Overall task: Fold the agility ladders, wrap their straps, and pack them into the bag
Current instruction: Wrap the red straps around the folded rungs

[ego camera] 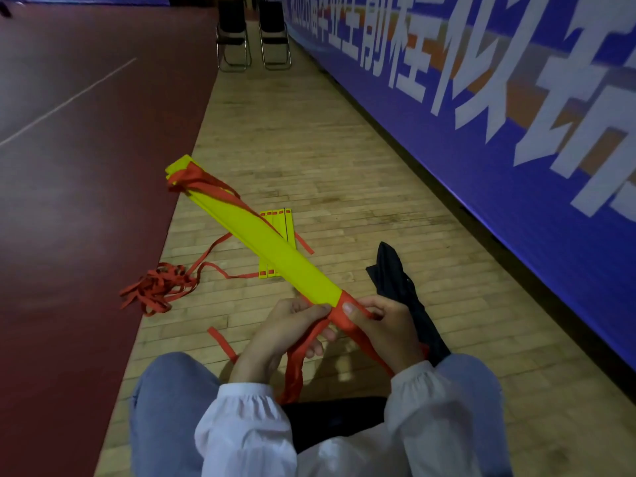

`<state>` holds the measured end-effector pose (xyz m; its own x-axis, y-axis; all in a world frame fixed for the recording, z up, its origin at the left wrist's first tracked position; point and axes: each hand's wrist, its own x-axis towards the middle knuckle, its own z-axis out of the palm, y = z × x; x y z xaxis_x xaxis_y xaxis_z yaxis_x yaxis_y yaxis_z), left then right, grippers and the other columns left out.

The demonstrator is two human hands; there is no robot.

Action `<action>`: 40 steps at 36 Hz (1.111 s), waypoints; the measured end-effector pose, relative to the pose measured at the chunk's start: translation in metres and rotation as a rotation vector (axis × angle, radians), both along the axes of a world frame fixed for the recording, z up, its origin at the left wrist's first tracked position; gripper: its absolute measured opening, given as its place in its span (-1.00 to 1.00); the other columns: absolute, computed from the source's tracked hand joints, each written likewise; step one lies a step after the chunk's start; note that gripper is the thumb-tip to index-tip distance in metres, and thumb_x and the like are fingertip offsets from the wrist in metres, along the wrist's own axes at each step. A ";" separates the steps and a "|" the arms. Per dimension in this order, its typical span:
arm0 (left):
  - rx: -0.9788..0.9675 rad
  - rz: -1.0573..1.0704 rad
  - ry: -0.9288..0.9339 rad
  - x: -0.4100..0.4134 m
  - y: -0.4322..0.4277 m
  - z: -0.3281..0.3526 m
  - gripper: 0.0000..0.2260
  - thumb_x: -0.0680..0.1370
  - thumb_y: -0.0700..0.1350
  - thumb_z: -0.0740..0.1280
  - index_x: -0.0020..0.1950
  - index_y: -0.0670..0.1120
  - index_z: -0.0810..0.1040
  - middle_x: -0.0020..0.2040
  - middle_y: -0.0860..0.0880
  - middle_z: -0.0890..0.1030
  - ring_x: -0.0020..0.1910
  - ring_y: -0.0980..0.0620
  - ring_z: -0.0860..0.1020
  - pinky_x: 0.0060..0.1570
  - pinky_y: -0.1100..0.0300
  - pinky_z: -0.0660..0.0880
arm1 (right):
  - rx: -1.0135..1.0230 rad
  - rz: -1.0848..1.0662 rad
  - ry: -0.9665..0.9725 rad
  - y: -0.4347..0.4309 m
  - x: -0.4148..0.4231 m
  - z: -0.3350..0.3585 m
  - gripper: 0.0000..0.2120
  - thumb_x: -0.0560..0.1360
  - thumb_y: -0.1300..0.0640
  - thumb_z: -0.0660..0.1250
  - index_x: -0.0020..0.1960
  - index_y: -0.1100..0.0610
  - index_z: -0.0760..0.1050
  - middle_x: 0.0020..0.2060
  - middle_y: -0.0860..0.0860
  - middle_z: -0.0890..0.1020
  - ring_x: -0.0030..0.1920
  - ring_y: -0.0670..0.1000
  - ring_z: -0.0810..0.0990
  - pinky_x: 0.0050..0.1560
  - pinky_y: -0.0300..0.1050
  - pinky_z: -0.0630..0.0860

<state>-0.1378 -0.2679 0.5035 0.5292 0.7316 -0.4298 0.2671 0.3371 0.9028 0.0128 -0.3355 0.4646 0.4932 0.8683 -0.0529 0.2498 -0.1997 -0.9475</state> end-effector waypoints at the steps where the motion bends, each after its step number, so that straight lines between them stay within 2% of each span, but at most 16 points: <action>1: -0.024 -0.007 0.010 -0.001 0.000 0.000 -0.76 0.59 -0.10 0.31 0.00 -0.30 0.58 -0.31 -0.20 0.65 -0.60 0.02 0.50 -0.61 0.30 0.40 | -0.001 -0.008 -0.012 0.000 0.000 -0.001 -0.92 0.41 0.03 0.49 -0.21 -0.08 0.59 -0.31 -0.08 0.67 -0.20 -0.05 0.66 -0.11 -0.03 0.56; 5: -0.059 -0.068 0.079 -0.006 0.002 0.000 -0.60 0.55 0.07 0.33 0.08 -0.29 0.59 -0.15 -0.31 0.66 -0.54 -0.03 0.54 -0.54 0.26 0.45 | 0.000 -0.026 -0.033 0.002 0.000 -0.002 -0.90 0.42 0.06 0.49 -0.16 -0.07 0.57 -0.26 -0.07 0.67 -0.17 -0.03 0.66 -0.09 0.00 0.58; 8: -0.044 -0.052 0.070 -0.007 0.004 0.003 -0.58 0.56 0.10 0.30 0.05 -0.28 0.61 -0.15 -0.30 0.67 -0.56 0.01 0.51 -0.58 0.29 0.40 | 0.012 -0.039 -0.041 0.002 0.000 -0.002 -0.85 0.43 0.10 0.47 -0.19 -0.11 0.53 -0.27 -0.09 0.64 -0.18 -0.05 0.63 -0.08 0.00 0.58; 14: 0.017 0.068 0.053 -0.001 0.001 0.004 -0.57 0.59 0.09 0.26 -0.16 -0.26 0.64 -0.35 -0.18 0.65 -0.60 0.06 0.42 -0.58 0.29 0.35 | -0.005 -0.051 -0.095 0.004 0.000 -0.007 -0.91 0.44 0.07 0.46 -0.12 -0.02 0.55 -0.22 -0.04 0.65 -0.15 0.01 0.64 -0.06 0.11 0.58; 17: 0.049 0.108 0.058 0.002 -0.001 0.006 -0.53 0.60 0.09 0.25 -0.31 -0.25 0.60 -0.53 -0.08 0.56 -0.65 0.09 0.38 -0.60 0.32 0.31 | 0.003 -0.048 -0.143 0.005 -0.003 -0.007 -0.89 0.45 0.06 0.45 -0.08 0.02 0.54 -0.20 -0.04 0.64 -0.14 0.01 0.63 -0.08 0.08 0.57; 20: 0.087 0.118 0.094 0.004 -0.003 0.008 -0.53 0.60 0.09 0.25 -0.34 -0.24 0.55 -0.65 -0.01 0.47 -0.71 0.12 0.33 -0.63 0.33 0.27 | 0.001 -0.055 -0.195 0.005 -0.008 -0.005 -0.88 0.45 0.05 0.45 -0.08 0.02 0.52 -0.20 -0.05 0.63 -0.13 0.01 0.63 -0.11 0.00 0.56; 25: 0.117 0.219 0.095 0.007 -0.001 0.001 -0.55 0.52 0.15 0.34 -0.29 -0.23 0.59 -0.47 -0.16 0.58 -0.66 0.05 0.36 -0.63 0.30 0.26 | -0.006 -0.045 -0.214 0.006 -0.014 -0.004 -0.80 0.40 0.04 0.48 -0.23 -0.04 0.44 -0.27 -0.11 0.62 -0.19 -0.05 0.62 -0.11 0.00 0.55; 31: 0.162 0.278 0.137 0.005 0.000 -0.004 -0.48 0.48 0.18 0.38 -0.24 -0.32 0.62 -0.48 -0.19 0.58 -0.64 0.01 0.36 -0.62 0.28 0.27 | 0.022 0.020 -0.171 0.008 -0.013 -0.005 -0.77 0.34 0.05 0.52 -0.29 -0.05 0.44 -0.32 -0.09 0.61 -0.24 -0.02 0.60 -0.15 0.06 0.57; 35: 0.173 0.286 0.138 0.004 0.001 -0.005 -0.51 0.50 0.12 0.38 -0.22 -0.37 0.63 -0.50 -0.19 0.57 -0.66 0.03 0.34 -0.61 0.29 0.25 | 0.030 0.096 -0.161 0.006 -0.010 0.000 -0.75 0.36 0.09 0.52 -0.28 -0.06 0.43 -0.38 -0.16 0.55 -0.28 -0.10 0.54 -0.20 -0.10 0.52; 37: 0.176 0.282 0.130 0.004 0.001 -0.005 -0.52 0.51 0.09 0.38 -0.21 -0.37 0.62 -0.51 -0.18 0.56 -0.67 0.04 0.33 -0.62 0.30 0.24 | 0.043 0.116 -0.138 0.005 -0.010 0.005 -0.78 0.39 0.02 0.50 -0.28 -0.05 0.45 -0.41 -0.17 0.54 -0.29 -0.13 0.52 -0.24 -0.22 0.45; 40: 0.180 0.262 0.107 0.003 0.000 -0.003 -0.57 0.51 0.06 0.39 -0.21 -0.35 0.61 -0.51 -0.17 0.56 -0.68 0.06 0.31 -0.62 0.31 0.23 | -0.007 0.154 -0.100 0.003 -0.009 0.012 -0.79 0.51 -0.03 0.38 -0.24 0.02 0.46 -0.37 -0.13 0.53 -0.28 -0.15 0.52 -0.26 -0.29 0.41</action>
